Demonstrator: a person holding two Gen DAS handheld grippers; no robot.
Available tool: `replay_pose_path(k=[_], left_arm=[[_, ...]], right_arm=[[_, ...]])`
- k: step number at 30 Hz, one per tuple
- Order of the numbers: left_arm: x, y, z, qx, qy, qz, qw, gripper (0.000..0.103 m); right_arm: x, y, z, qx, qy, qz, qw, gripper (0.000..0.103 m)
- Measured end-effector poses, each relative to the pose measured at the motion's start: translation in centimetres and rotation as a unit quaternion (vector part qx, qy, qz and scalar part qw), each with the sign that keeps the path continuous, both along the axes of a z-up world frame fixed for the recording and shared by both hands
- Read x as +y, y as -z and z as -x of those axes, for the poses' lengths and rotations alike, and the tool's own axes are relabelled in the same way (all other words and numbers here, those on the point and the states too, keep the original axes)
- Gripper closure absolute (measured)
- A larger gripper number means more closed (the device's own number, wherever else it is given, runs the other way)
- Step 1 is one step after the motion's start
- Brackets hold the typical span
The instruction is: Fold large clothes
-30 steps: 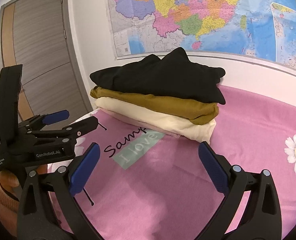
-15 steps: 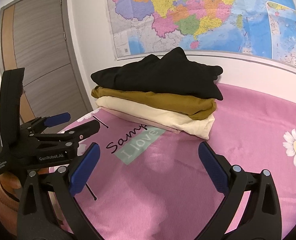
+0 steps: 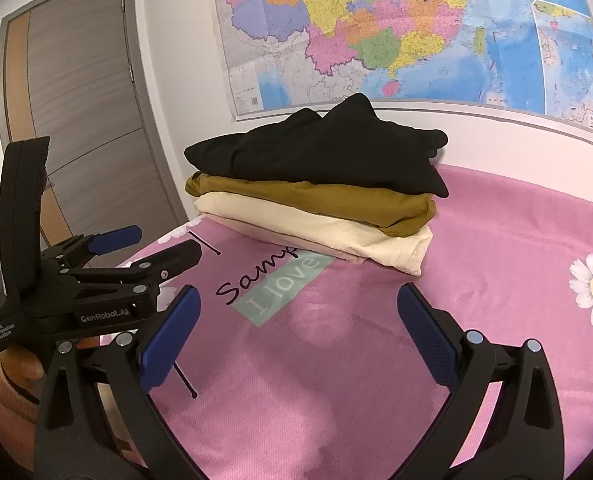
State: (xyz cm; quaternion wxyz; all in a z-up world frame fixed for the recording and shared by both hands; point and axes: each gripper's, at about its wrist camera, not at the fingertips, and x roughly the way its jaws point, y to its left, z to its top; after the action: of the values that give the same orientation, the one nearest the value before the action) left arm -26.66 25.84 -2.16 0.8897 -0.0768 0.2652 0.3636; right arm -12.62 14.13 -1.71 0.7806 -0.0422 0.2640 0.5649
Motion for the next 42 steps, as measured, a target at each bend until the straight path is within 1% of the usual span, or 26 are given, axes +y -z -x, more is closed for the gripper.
replay_pose_path(k=[42], left_arm=[[-0.31,0.48,0.05,0.003,0.0,0.004,1.0,0.007]], right_arm=[[0.17,0.37,0.27,0.008,0.0,0.0,1.0,0.006]])
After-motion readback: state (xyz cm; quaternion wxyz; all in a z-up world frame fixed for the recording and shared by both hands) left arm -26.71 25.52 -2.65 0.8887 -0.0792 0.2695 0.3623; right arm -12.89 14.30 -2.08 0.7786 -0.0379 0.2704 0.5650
